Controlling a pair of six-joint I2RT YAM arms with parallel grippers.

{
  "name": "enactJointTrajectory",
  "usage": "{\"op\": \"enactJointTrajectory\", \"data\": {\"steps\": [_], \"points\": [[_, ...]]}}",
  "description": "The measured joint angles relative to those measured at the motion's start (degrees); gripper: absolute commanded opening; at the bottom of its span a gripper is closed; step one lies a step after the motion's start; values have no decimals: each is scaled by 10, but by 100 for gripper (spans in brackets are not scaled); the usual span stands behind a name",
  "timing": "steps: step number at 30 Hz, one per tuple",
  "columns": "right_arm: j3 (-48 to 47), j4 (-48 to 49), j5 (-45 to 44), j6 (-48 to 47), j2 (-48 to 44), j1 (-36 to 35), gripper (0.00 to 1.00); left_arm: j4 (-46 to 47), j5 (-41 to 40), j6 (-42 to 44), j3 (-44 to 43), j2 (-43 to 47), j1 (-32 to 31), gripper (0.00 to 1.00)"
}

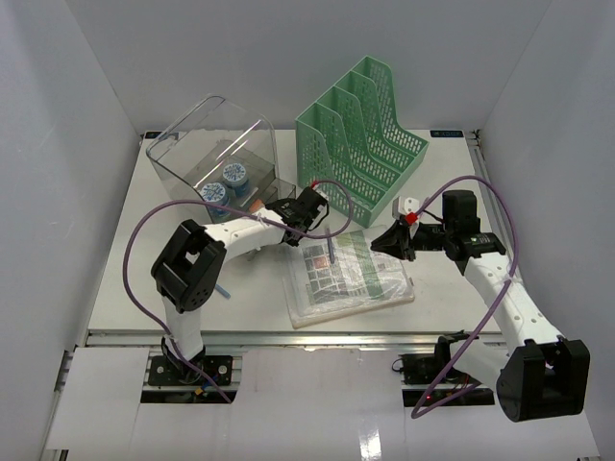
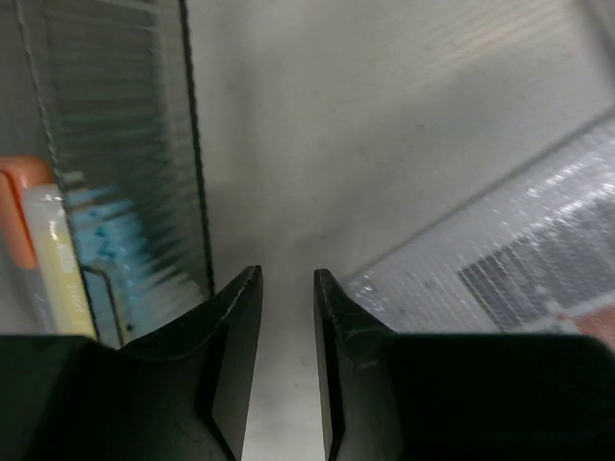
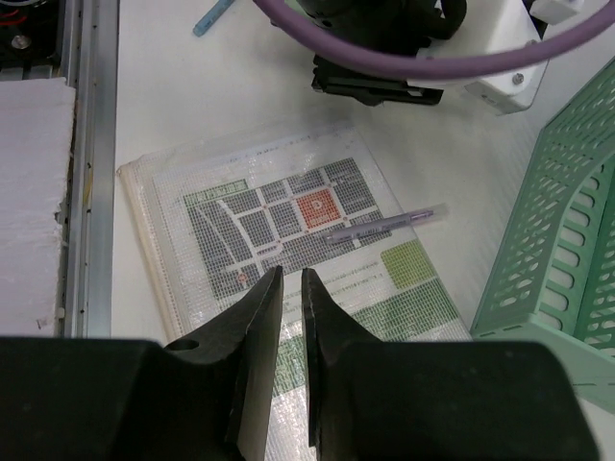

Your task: Organize the desk

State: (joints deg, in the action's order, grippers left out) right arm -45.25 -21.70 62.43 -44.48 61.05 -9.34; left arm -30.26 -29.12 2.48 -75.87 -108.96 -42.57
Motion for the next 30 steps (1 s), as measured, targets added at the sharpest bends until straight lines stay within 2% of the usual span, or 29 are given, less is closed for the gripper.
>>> {"op": "enactJointTrajectory", "data": {"steps": [2,6,12,18,19,27,28,30], "points": [[0,3,4,1,-2,0,20,1,-21,5,-11,-10,5,73],[0,6,8,2,-4,0,20,2,-55,12,-28,-14,24,81],[1,8,8,2,-6,0,20,3,-65,16,-40,-14,55,82],[1,8,8,2,-6,4,20,3,-66,22,-40,-14,57,82],[1,8,8,2,-6,5,20,3,-67,22,-40,-14,57,81],[1,8,8,2,-6,8,20,15,-65,6,-28,-10,55,49],[1,8,8,2,-6,9,20,20,-66,2,-18,-6,53,39],[1,8,8,2,-6,10,20,27,-73,-6,3,2,44,30]]}}
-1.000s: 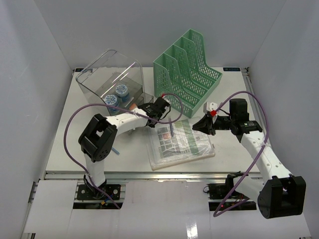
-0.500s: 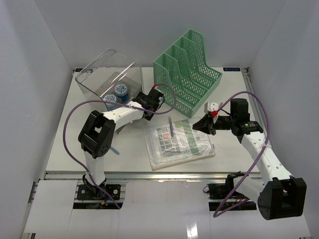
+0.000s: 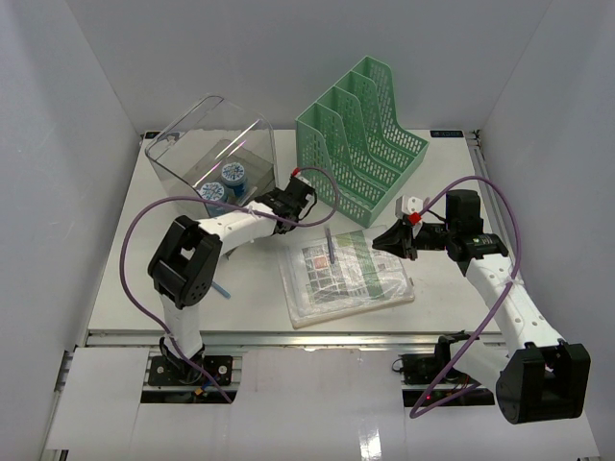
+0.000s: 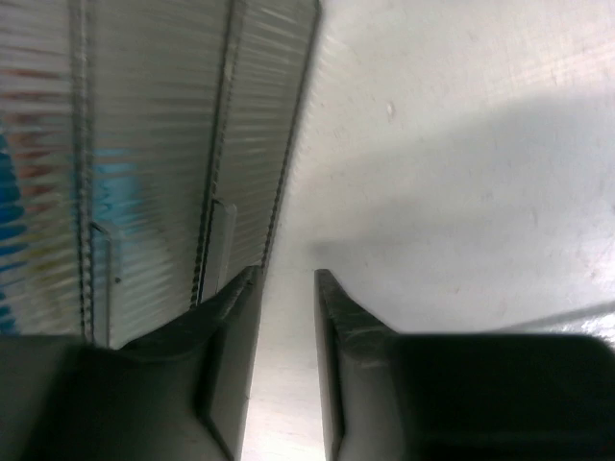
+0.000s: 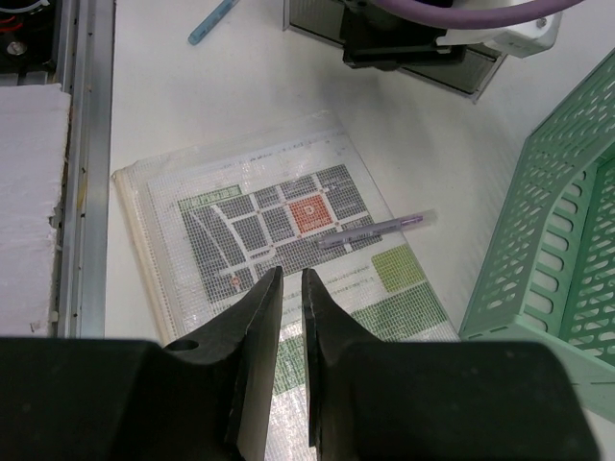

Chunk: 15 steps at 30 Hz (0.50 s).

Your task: Organize the desk

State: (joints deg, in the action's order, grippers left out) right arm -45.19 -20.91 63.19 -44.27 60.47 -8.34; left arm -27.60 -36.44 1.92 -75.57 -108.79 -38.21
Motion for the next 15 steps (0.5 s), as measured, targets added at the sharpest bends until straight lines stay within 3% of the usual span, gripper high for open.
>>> {"op": "enactJointTrajectory", "data": {"steps": [6,11,15], "points": [[0,0,0,0,0,1,20,47,-68,-1,59,9,-36,34],[0,0,0,0,0,1,20,110,-138,39,77,9,-35,46],[0,0,0,0,0,1,21,165,-177,73,77,7,-29,46]]}}
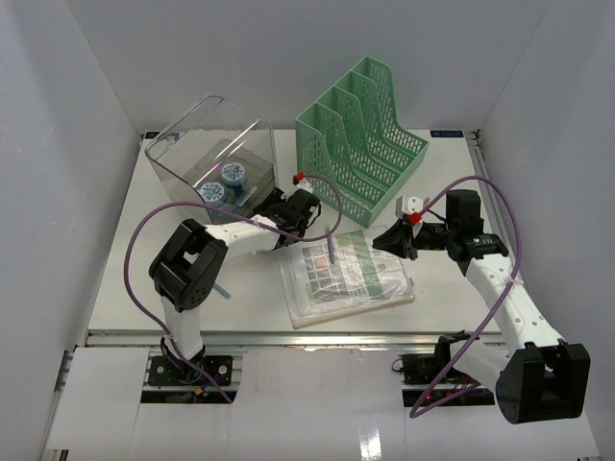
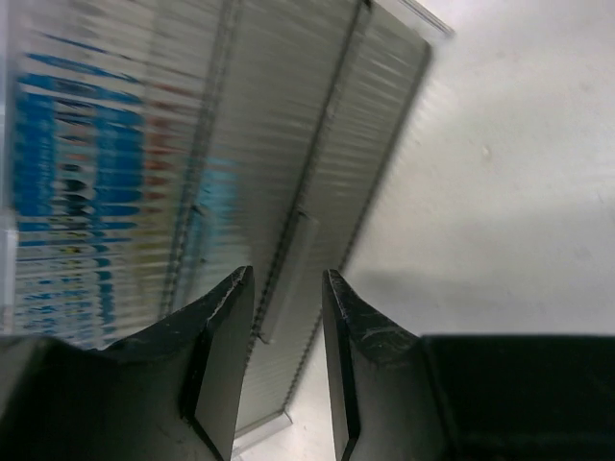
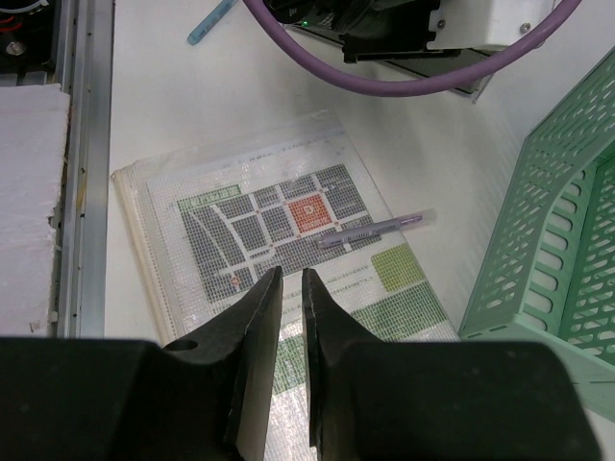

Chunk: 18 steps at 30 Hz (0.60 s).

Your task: Organize the desk

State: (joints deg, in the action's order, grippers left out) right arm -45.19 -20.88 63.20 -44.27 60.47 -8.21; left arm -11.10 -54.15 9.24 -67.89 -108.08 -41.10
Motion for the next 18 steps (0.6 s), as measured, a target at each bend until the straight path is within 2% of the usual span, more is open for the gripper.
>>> {"op": "enactJointTrajectory", "data": {"steps": [6,18], "points": [[0,0,0,1,0,3,21,39,-15,31,-8,-26,7,46],[0,0,0,2,0,4,21,53,-16,50,-19,-59,15,41]]}}
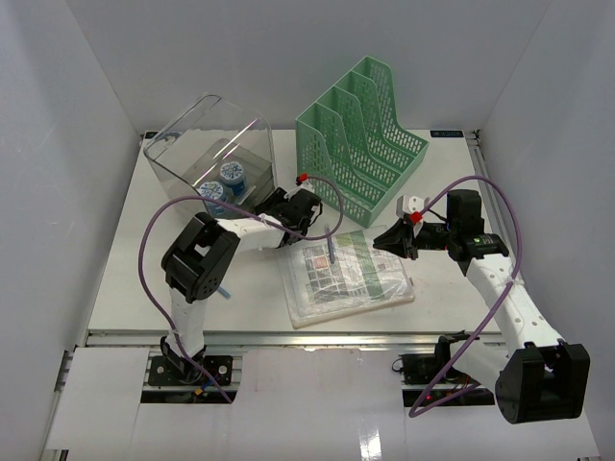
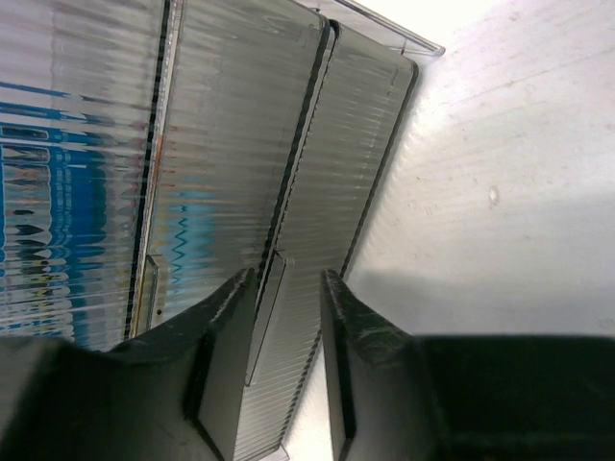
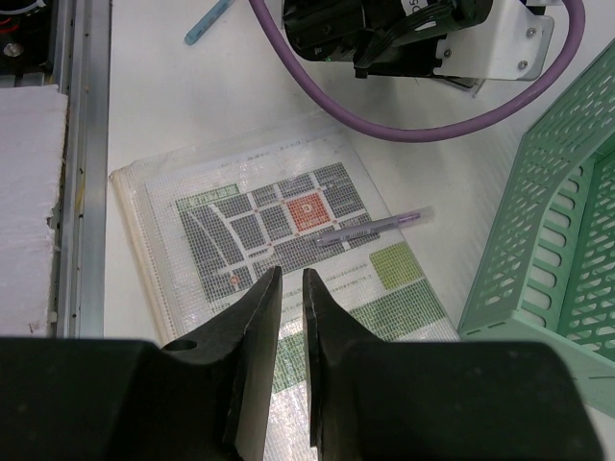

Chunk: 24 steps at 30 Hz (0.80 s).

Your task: Organize the desk

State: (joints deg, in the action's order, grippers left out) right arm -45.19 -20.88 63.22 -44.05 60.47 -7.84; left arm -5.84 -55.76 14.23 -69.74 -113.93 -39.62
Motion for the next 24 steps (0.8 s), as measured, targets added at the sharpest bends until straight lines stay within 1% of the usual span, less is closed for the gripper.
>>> {"op": "enactJointTrajectory", "data": {"steps": [4,9,15,24], "points": [[0,0,0,0,0,1,21,4,-5,1,-5,-13,9,36],[0,0,2,0,0,3,21,3,-22,1,-10,-20,17,24],[0,0,4,1,0,3,21,2,-29,-1,-13,-20,20,1],[0,0,4,1,0,4,21,0,-27,-2,-13,-19,20,0]]}}
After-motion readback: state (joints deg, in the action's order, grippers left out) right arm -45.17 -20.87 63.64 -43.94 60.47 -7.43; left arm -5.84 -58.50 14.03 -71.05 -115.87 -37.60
